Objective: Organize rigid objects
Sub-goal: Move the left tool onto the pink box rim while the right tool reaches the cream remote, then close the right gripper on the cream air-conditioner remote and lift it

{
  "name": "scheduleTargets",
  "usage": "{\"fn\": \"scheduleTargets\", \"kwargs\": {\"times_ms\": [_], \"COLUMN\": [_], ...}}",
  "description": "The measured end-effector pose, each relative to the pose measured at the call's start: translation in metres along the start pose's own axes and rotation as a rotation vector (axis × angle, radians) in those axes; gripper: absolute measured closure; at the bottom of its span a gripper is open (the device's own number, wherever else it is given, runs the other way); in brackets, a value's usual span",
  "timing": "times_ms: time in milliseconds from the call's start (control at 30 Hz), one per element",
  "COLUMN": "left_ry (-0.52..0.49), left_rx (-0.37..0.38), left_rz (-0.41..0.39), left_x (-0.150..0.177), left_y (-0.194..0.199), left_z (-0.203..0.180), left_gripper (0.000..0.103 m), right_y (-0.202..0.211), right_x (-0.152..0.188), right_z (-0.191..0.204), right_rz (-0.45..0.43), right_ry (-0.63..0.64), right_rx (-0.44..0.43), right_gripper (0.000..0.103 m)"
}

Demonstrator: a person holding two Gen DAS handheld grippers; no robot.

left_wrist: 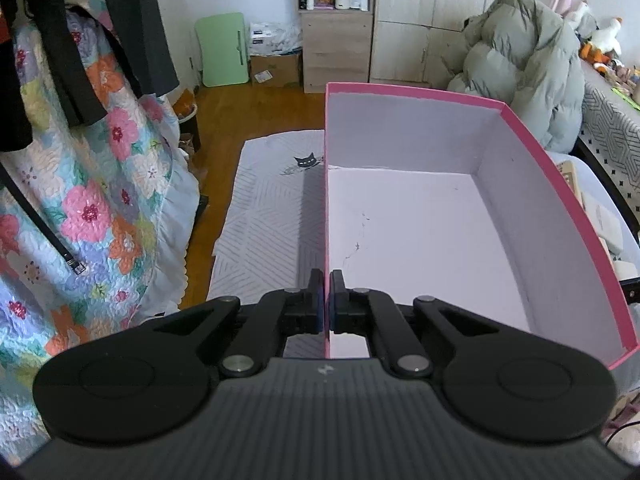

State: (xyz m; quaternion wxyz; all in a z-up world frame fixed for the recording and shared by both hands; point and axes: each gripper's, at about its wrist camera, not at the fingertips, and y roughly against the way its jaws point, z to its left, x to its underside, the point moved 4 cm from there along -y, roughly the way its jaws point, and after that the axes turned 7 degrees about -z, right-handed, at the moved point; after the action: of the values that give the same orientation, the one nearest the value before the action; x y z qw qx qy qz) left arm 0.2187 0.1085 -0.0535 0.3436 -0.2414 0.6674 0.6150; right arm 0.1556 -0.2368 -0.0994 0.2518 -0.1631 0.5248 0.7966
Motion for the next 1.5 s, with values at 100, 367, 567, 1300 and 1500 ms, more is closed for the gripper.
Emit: {"fn": "scheduleTargets", "kwargs": {"times_ms": [100, 367, 567, 1300, 1500], "left_ry": [0.017, 0.001, 0.012, 0.014, 0.024], "left_rx": [-0.005, -0.012, 0.0, -0.013, -0.018], "left_rz": [-0.014, -0.026, -0.025, -0.011, -0.012], "left_x": [0.002, 0.003, 0.003, 0.004, 0.004], "left_y": [0.003, 0.003, 0.002, 0.001, 0.001], "left_z": [0.0, -0.003, -0.002, -0.005, -0.005], "left_gripper": [0.101, 0.101, 0.101, 0.101, 0.101], "right_y": [-0.004, -0.025, -0.027, -0.041, -0.039], "right_x": [-0.005, -0.021, -0.031, -0.029, -0.028], "right_z": [0.007, 0.014, 0.019, 0.034, 0.04], "right_rz": [-0.019, -0.035, -0.021, 0.047, -0.018], "right_ry": [0.023, 0.117, 0.178, 0.297, 0.371], "right_rx": [0.043, 0.209, 0.247, 0.249, 0.309], "right_gripper": [0.023, 0.02, 0.031, 0.017, 0.037]}}
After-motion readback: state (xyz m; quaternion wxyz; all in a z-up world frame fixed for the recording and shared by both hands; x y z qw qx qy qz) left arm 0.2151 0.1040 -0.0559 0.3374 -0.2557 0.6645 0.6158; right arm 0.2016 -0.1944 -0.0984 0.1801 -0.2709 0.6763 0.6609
